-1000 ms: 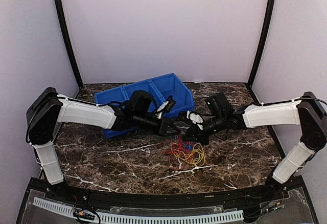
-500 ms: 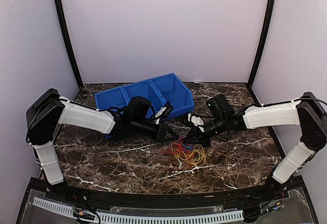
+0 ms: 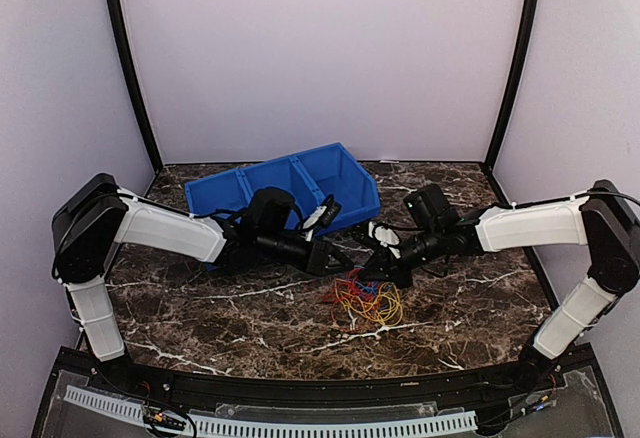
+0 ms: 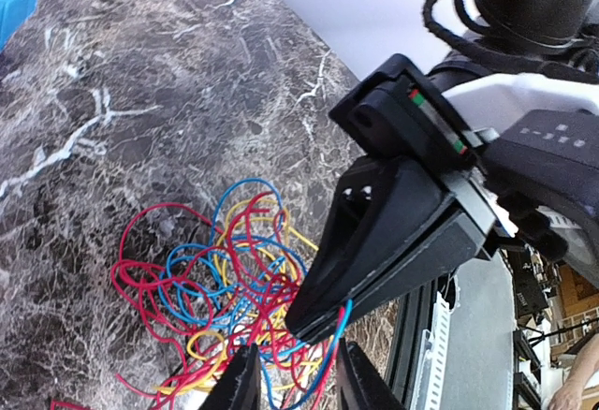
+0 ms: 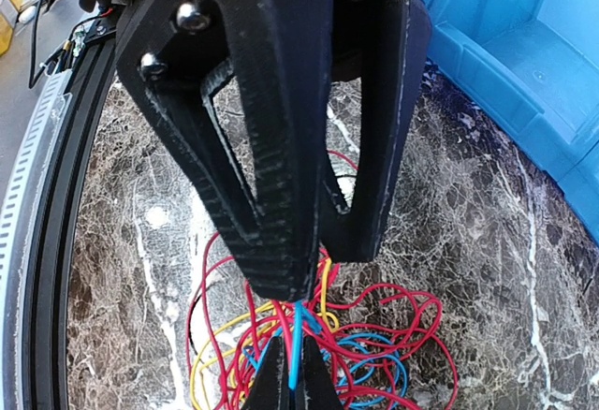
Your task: Untangle the cables
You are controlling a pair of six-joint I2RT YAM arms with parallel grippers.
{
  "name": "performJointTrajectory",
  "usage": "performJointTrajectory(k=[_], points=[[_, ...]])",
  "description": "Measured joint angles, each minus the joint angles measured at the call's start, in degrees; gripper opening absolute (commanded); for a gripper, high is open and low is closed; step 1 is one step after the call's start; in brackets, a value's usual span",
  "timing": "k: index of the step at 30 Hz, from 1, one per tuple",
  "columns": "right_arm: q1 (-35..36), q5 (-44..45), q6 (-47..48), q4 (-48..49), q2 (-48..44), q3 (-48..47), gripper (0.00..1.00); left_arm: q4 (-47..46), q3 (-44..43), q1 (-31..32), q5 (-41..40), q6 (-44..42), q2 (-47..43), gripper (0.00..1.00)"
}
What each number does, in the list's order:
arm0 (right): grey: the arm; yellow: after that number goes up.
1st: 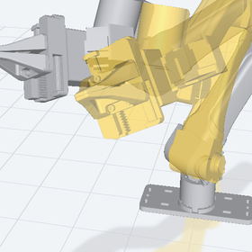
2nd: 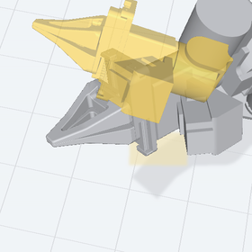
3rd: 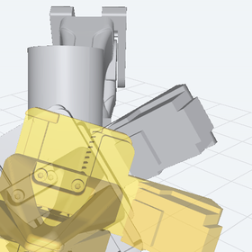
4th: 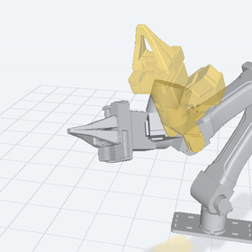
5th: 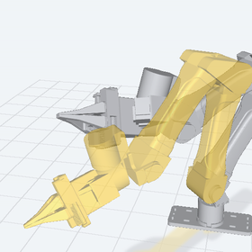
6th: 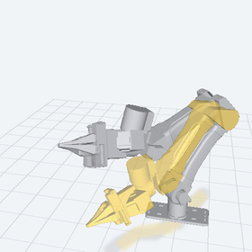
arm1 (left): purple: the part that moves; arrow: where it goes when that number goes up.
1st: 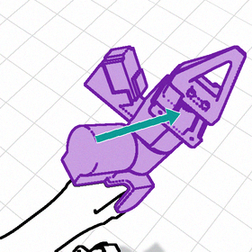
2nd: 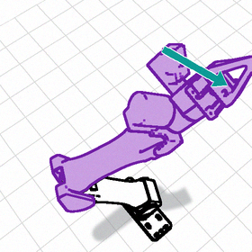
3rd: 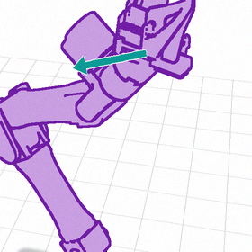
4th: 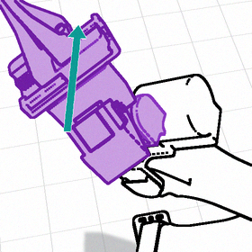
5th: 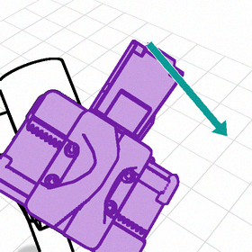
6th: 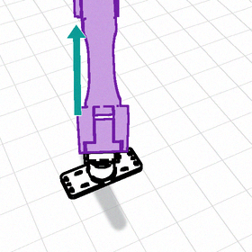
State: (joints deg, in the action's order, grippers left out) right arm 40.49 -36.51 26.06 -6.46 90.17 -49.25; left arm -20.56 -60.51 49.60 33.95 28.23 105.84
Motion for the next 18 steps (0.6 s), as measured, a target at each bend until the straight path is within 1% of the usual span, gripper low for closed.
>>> performJointTrajectory(k=[1,3,5,7,12,13,14,16,17,18], points=[[0.0,-0.1,0.0,0.0,0.0,0.0,0.01,-0.9,0.3,0.0,0.3,-0.4,0.0,0.26],[0.0,-0.2,0.0,0.0,0.0,0.0,0.01,-2.1,0.5,0.1,0.9,-1.2,0.0,0.16],[0.0,-0.2,0.0,0.0,0.0,0.0,0.01,-3.0,0.6,0.3,1.4,-2.1,0.3,0.09],[0.0,-0.2,0.0,0.0,0.0,0.0,0.02,-3.5,0.6,0.4,1.8,-2.6,0.6,0.05],[-0.3,-0.2,-0.2,-0.1,0.0,0.0,0.04,-3.9,0.9,0.5,2.5,-3.0,0.9,0.03],[-0.3,-0.2,-0.2,0.0,0.0,0.0,0.07,-4.0,1.0,0.5,2.5,-3.0,0.9,0.01],[-0.3,-0.2,-0.3,-0.1,0.0,0.0,0.13,-4.1,1.0,0.5,2.5,-3.0,0.9,0.0],[-0.4,-0.2,-0.4,-0.1,0.0,0.0,0.29,-4.1,1.3,0.5,2.4,-3.2,0.9,0.0],[-0.4,-0.2,-0.5,-0.2,0.0,0.0,0.35,-4.0,1.5,0.5,2.3,-3.2,0.9,0.0],[-0.4,-0.1,-0.6,-0.2,0.1,0.0,0.38,-3.9,1.8,0.5,2.1,-3.3,0.9,0.0]])
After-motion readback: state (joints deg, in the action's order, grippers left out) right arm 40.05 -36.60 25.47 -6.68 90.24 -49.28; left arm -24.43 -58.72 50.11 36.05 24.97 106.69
